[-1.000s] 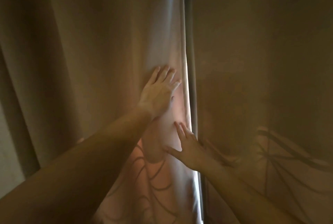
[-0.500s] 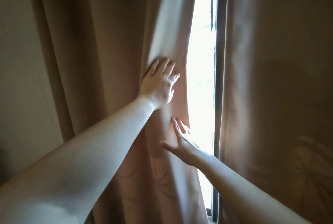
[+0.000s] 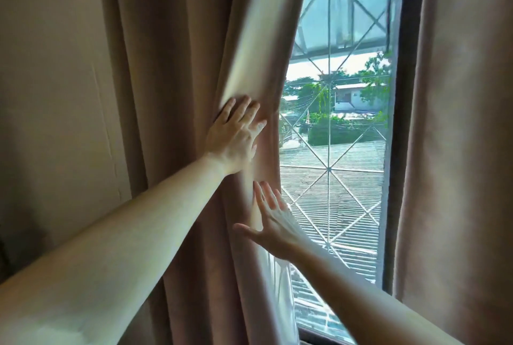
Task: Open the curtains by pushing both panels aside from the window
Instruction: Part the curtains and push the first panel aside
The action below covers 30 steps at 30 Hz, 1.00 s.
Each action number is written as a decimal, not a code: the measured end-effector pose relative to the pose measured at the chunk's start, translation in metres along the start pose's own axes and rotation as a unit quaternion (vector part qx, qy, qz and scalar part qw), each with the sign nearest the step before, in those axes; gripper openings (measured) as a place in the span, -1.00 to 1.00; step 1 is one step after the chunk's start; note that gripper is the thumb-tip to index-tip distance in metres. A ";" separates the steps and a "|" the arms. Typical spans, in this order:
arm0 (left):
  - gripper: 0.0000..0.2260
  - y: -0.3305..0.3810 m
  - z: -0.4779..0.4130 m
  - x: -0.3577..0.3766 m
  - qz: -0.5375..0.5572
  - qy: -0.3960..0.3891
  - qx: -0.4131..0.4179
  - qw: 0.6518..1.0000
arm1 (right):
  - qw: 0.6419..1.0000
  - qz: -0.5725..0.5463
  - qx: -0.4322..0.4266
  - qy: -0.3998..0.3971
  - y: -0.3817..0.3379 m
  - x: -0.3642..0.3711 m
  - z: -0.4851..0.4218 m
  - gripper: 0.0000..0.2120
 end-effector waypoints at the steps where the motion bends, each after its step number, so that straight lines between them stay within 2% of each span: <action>1: -0.50 -0.009 0.003 0.003 -0.002 -0.001 -0.002 1.000 | 1.000 0.007 -0.005 0.002 -0.006 0.003 -0.007 0.09; 11: -0.48 -0.086 0.029 0.035 -0.020 -0.016 -0.009 1.000 | 0.999 0.025 -0.038 -0.006 -0.063 0.035 -0.062 0.10; 30: -0.51 -0.226 0.093 0.070 -0.051 -0.033 -0.032 0.998 | 0.996 -0.018 -0.090 -0.017 -0.183 0.104 -0.157 0.12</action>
Point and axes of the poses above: each hand's wrist, its own z-axis away from the middle knuckle, its own x-axis out of the palm, y = z × x, the point moved 10 cm from there along -z, towards the middle knuckle, and after that the axes turned 10 degrees about z, right-handed, at the moved point
